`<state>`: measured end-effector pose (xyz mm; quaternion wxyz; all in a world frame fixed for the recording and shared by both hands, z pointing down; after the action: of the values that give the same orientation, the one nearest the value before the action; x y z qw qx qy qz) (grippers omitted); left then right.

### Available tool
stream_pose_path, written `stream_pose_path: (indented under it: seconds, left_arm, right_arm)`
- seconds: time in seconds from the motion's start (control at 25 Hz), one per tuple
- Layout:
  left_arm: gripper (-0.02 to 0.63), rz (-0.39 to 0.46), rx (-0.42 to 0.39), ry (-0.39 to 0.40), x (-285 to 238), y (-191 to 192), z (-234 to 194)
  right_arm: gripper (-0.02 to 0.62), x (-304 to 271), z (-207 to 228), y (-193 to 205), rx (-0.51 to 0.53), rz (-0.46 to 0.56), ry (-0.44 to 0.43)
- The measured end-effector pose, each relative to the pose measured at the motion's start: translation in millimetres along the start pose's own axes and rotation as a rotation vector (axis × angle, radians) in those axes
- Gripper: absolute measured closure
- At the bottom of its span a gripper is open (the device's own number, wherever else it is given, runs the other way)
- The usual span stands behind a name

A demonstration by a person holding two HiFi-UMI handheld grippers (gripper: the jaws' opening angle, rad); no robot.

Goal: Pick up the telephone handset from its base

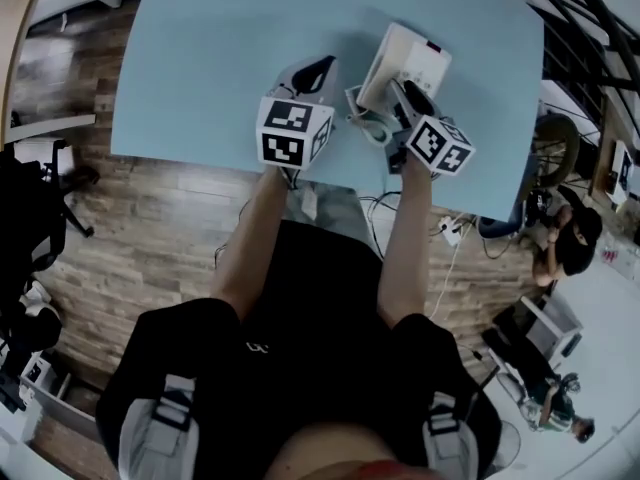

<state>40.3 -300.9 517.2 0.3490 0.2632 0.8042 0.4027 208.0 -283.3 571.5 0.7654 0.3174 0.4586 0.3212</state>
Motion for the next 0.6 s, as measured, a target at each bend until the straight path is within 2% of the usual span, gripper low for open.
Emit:
stream_pose_path:
  seconds: [0.2, 0.36, 0.6]
  left_arm:
    - [0.607, -0.022, 0.01, 0.01, -14.9, 2.9, -7.8]
    - [0.607, -0.021, 0.024, -0.005, -24.0, -1.6, -15.8]
    - [0.607, -0.003, -0.023, -0.023, -27.5, -11.0, -14.3]
  right_arm:
    - [0.397, -30.3, 12.2, 2.3, -0.09, -0.053, -0.045]
    - [0.413, -45.1, 16.6, 4.0, -0.133, -0.101, -0.057]
    - [0.449, -50.3, 12.9, 4.6, -0.171, -0.118, -0.077]
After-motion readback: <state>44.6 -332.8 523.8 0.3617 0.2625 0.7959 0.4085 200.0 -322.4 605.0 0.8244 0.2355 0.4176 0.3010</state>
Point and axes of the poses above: the fingertips, and each gripper's own axes: x backward along the fingers, z to its right, y out of its underside, the point moved 2 cm from there along x, backward along the fingers, and after that the axes turned 5 degrees about x, right-handed, at the moved point
